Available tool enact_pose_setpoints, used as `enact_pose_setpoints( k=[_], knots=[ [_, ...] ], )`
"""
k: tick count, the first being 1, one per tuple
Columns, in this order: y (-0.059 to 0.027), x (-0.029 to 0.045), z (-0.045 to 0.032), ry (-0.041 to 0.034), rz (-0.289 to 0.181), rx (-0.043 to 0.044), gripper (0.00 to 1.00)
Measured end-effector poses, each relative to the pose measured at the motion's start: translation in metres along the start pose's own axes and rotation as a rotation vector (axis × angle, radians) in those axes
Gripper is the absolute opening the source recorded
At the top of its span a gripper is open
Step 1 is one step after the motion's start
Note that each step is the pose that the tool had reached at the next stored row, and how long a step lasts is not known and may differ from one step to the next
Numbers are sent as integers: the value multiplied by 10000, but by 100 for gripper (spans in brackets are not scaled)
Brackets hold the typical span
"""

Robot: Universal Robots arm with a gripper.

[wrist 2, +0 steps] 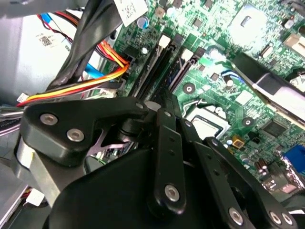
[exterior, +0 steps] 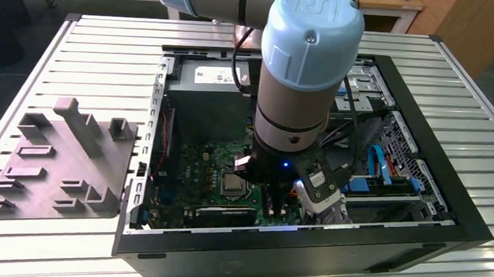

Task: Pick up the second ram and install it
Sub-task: 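Press down the second ram until it locks into place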

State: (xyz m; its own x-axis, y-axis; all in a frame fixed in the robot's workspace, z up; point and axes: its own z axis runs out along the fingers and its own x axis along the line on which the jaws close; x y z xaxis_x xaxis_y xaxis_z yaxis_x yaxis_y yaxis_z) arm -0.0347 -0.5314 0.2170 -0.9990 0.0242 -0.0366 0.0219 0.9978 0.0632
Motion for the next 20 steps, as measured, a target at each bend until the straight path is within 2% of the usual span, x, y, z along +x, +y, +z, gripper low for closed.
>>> enact_pose_setpoints(
  k=[4, 10, 16, 20],
  knots=[
    [5, -2, -24, -9, 0, -33, 10],
    [17, -10, -270, -1, 0, -2, 10],
    [25, -11, -283, -2, -1, -1, 10],
    [120, -8, -275, -2, 0, -2, 10]
  ],
)
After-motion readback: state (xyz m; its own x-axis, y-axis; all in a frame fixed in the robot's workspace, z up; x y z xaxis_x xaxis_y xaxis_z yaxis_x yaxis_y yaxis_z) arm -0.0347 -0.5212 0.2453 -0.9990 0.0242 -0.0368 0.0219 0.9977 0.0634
